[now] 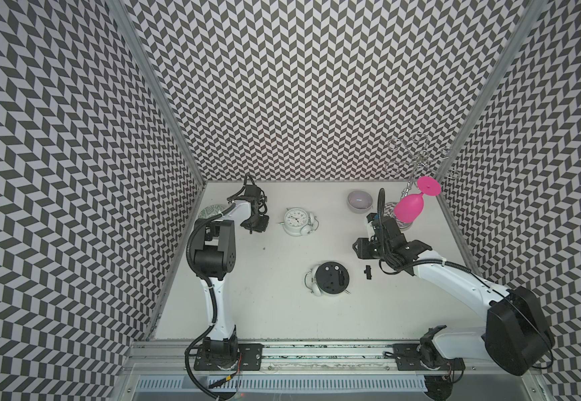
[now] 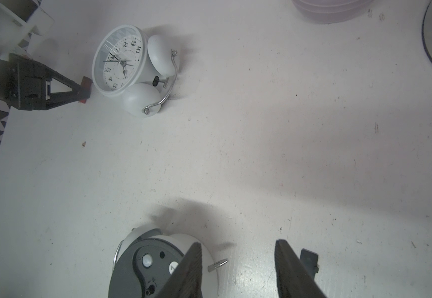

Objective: Insert the battery into the alarm
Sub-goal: Pick up the battery at the center of the board.

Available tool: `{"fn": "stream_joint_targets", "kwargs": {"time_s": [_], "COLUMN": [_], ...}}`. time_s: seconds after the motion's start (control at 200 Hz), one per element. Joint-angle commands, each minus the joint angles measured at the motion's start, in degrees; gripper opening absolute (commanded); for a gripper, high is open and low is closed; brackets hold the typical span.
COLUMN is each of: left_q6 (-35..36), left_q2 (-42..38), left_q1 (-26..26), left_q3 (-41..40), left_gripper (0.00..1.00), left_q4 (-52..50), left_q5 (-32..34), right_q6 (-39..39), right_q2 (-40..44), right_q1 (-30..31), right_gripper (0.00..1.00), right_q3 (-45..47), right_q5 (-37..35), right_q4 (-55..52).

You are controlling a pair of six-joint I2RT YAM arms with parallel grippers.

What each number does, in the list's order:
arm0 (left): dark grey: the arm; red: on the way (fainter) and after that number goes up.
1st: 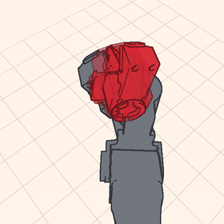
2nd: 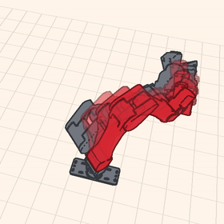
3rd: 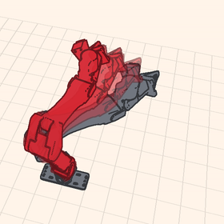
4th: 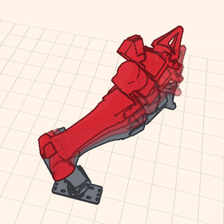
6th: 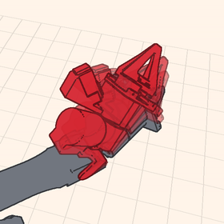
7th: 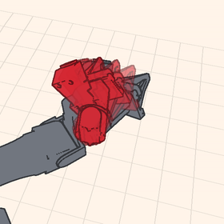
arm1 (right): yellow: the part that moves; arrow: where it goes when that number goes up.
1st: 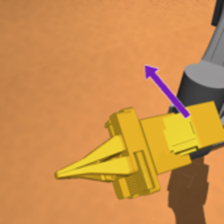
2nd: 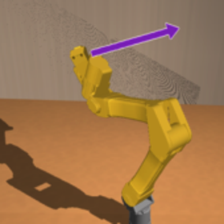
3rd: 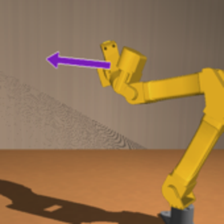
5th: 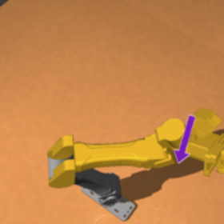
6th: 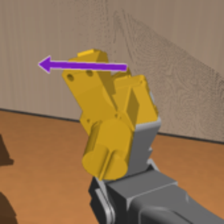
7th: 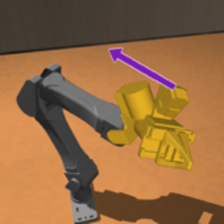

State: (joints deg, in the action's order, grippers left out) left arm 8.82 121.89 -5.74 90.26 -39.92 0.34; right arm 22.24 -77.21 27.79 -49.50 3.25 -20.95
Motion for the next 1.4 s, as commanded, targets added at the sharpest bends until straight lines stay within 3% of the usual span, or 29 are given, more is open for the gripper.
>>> {"fn": "stream_joint_targets", "kwargs": {"time_s": [0.0,0.17,0.23,0.366,0.526,0.641,0.796,0.971,1.127,1.262,1.392], "left_q6": [-1.87,-4.39,-5.22,-8.83,-18.47,-26.36,-39.93,-54.02,-52.79,-53.10,-55.77], "left_q2": [0.86,-3.96,-6.40,-11.38,-20.24,-25.54,-30.06,-28.38,-24.95,-22.73,-21.79], "left_q1": [0.31,0.29,0.34,0.74,0.29,-2.55,-10.39,-20.53,-28.89,-32.22,-35.21], "left_q3": [-0.41,-3.02,-4.83,-8.62,-17.40,-22.93,-27.93,-27.05,-19.84,-14.59,-14.06], "left_gripper": [0.16,0.09,0.05,0.06,0.06,0.09,0.09,0.07,0.07,0.05,0.00], "left_q4": [-1.22,2.10,4.36,8.87,19.58,24.24,26.96,23.93,13.91,4.44,1.37], "left_q5": [-0.80,-4.96,-8.31,-16.57,-31.16,-35.96,-37.11,-36.93,-33.39,-30.27,-29.60], "right_q6": [-0.53,-0.42,-0.50,0.22,3.21,4.22,4.30,4.26,3.33,2.29,1.52], "right_q2": [0.01,0.88,1.34,2.99,5.43,6.37,7.40,9.18,10.58,10.94,11.71], "right_q1": [-0.47,-0.53,-0.54,-0.61,-1.06,-1.25,-1.34,-1.68,-2.38,-2.64,-2.68], "right_gripper": [0.46,0.46,0.46,0.46,0.45,0.45,0.44,0.44,0.44,0.44,0.44], "right_q3": [-1.02,-0.89,-0.62,0.01,2.65,3.53,4.04,4.98,7.01,8.07,9.21], "right_q5": [0.53,1.21,1.93,7.17,14.85,16.57,16.43,14.55,13.37,13.95,14.59], "right_q4": [2.40,2.84,3.18,5.25,11.23,12.54,12.03,10.54,9.38,8.40,8.47]}}
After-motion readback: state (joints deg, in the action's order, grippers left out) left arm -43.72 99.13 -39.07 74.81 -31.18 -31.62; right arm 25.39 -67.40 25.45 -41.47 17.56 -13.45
